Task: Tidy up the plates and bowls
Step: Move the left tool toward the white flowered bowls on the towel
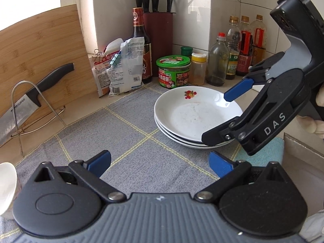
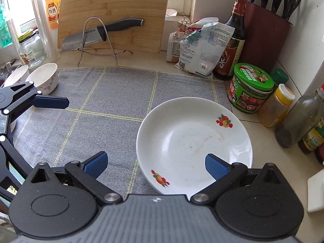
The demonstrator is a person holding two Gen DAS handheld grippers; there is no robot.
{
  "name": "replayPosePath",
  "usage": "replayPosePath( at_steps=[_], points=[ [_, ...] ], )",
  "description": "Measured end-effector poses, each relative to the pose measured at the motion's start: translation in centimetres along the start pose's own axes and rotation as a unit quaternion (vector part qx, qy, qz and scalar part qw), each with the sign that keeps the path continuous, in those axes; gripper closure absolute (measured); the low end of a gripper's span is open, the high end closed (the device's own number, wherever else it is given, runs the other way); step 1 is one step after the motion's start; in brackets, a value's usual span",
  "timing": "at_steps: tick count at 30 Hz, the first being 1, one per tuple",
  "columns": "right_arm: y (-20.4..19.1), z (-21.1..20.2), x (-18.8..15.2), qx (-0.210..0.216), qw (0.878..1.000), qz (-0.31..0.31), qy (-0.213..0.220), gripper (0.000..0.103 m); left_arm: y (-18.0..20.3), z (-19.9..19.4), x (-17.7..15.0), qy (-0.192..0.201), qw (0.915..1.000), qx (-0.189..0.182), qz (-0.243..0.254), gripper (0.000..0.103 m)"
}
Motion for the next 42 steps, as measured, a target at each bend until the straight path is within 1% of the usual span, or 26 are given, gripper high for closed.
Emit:
replayPosePath(
  at_steps=[3,7,12,15,18,21,26,28,31,34,37,42],
  points=[
    [-1.5,-0.1,0.1,0.007,0.999,-0.028,0.017,0.000,-0.2,-1.2,-0.9,-0.006,0.9993,0.028,-0.022,0.001],
    [-3.3,0.0,0.2,0.041,0.997,-0.067,0.029,0.000,-0.3,-2.7,-1.9,-0.018,0.9956,0.071,-0.059,0.001],
    [-5.2,0.3,0.2,0.077,0.989,-0.117,0.038,0.000,0.1,-4.5,-3.2,-0.042,0.9855,0.128,-0.104,0.001],
    [-6.3,0.8,0.2,0.103,0.984,-0.143,0.035,0.000,0.4,-5.9,-4.4,-0.058,0.9771,0.162,-0.125,0.001],
    [-7.5,1.5,0.1,0.131,0.979,-0.151,0.028,0.000,0.4,-7.5,-6.1,-0.074,0.9650,0.199,-0.154,0.001],
    [-9.0,2.1,-0.3,0.148,0.976,-0.159,0.019,0.000,0.2,-9.3,-7.9,-0.086,0.9529,0.229,-0.179,0.001],
    [-11.6,2.2,-0.7,0.165,0.969,-0.182,0.010,0.000,-0.9,-11.5,-11.0,-0.098,0.9350,0.264,-0.216,0.001],
    [-12.5,2.1,-0.7,0.166,0.968,-0.190,0.011,0.000,-1.4,-12.1,-12.2,-0.105,0.9309,0.269,-0.224,0.001],
    [-14.0,2.3,-0.8,0.166,0.967,-0.192,0.008,0.000,-2.4,-12.9,-13.9,-0.108,0.9292,0.270,-0.228,0.001],
    [-15.9,2.7,-0.8,0.159,0.969,-0.190,0.000,0.000,-3.5,-13.5,-15.4,-0.113,0.9302,0.269,-0.223,0.001],
    [-18.0,2.8,-0.6,0.148,0.970,-0.195,-0.001,0.000,-4.8,-13.6,-16.8,-0.115,0.9334,0.259,-0.221,0.001],
    [-20.9,2.4,-0.4,0.142,0.970,-0.196,0.002,0.000,-6.7,-13.8,-18.5,-0.111,0.9428,0.235,-0.209,0.001]
  ],
)
Point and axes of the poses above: each gripper's, at about its wrist camera, not at the fingertips, and z roughly the way its jaws point, y to its right, x to its top, the point moved 2 cm from there along z, roughly the way its jaws point, and after that the axes turned 8 degrees about z, right-handed, at the moved point
